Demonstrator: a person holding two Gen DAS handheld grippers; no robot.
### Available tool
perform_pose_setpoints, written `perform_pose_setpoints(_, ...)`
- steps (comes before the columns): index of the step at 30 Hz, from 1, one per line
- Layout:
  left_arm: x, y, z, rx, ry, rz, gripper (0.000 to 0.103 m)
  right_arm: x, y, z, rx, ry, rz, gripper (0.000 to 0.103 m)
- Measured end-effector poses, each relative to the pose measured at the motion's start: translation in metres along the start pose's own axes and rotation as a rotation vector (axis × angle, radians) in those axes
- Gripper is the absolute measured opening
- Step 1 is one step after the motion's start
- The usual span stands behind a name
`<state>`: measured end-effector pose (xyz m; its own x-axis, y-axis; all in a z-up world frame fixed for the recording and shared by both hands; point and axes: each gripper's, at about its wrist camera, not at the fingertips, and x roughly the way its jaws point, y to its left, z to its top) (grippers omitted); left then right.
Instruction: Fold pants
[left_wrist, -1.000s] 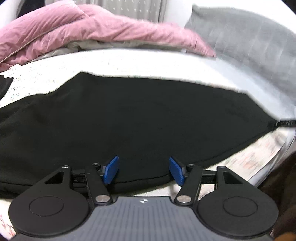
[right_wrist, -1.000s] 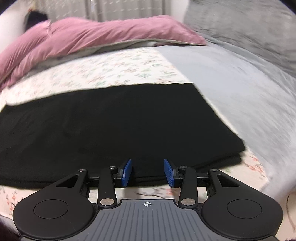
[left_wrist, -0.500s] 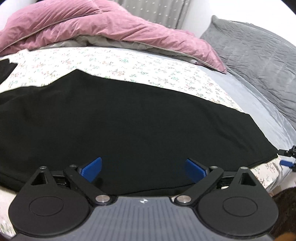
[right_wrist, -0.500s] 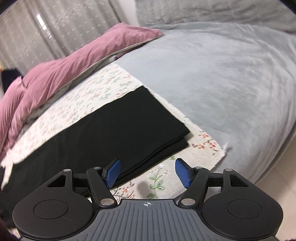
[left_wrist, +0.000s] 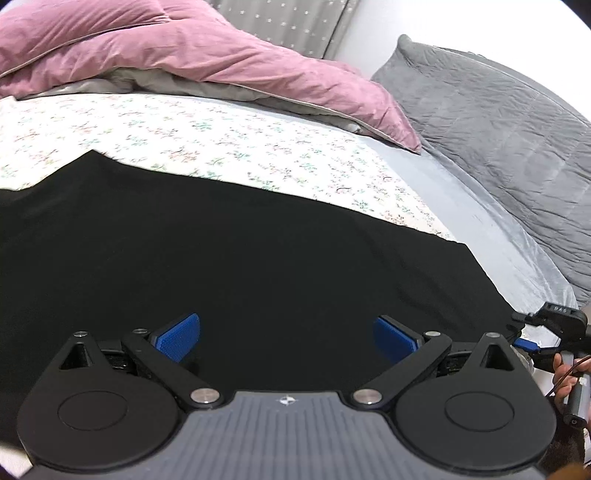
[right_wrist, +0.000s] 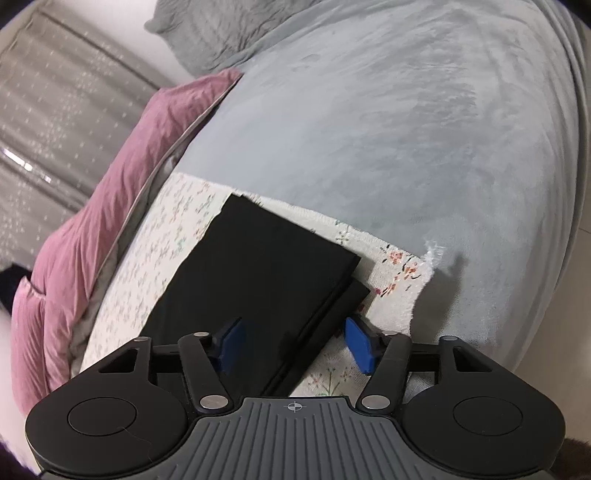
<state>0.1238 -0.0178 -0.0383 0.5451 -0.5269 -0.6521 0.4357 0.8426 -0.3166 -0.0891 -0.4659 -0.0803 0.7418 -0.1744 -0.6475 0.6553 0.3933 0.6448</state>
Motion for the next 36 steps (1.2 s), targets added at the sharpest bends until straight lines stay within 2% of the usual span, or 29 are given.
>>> perform_pose_setpoints(1,0.002,0.001,0.000,0.007,-0.009,0.005,0.103,0.001,-0.002,0.000,0.012,-0.014,-0.010,0.043)
perform_pose_setpoints(3,0.003,0.004,-0.004,0.016,-0.032,0.016,0.103,0.003,-0.004,-0.001,0.029,-0.041,-0.031,0.024)
perform_pose_setpoints(6,0.003,0.015,-0.012,-0.011,-0.035,0.003,0.103,0.002,0.002,-0.003,0.009,-0.069,-0.043,0.009)
perform_pose_setpoints(10,0.001,0.028,-0.014,-0.055,-0.029,-0.052,0.103,-0.005,0.041,-0.014,-0.167,-0.134,-0.052,0.007)
perform_pose_setpoints(14,0.001,0.039,-0.013,-0.121,-0.030,-0.159,0.103,-0.007,0.096,-0.036,-0.372,-0.155,-0.012,0.006)
perform_pose_setpoints(17,0.004,0.045,-0.012,-0.178,-0.020,-0.224,0.103,-0.001,0.143,-0.067,-0.567,-0.134,0.021,0.006)
perform_pose_setpoints(22,0.010,0.056,-0.012,-0.263,-0.003,-0.291,0.093,0.014,0.201,-0.134,-0.853,-0.039,0.098,0.006)
perform_pose_setpoints(27,0.014,0.066,-0.014,-0.346,0.021,-0.330,0.088,0.024,0.226,-0.202,-1.046,0.086,0.191,0.006)
perform_pose_setpoints(30,0.016,0.067,-0.015,-0.378,0.027,-0.341,0.084,0.027,0.231,-0.236,-1.124,0.139,0.215,0.006)
perform_pose_setpoints(34,0.019,0.067,-0.013,-0.403,0.033,-0.349,0.080,0.032,0.227,-0.269,-1.214,0.169,0.199,0.009)
perform_pose_setpoints(36,0.020,0.065,-0.012,-0.413,0.032,-0.350,0.079,0.033,0.226,-0.279,-1.259,0.142,0.174,0.012)
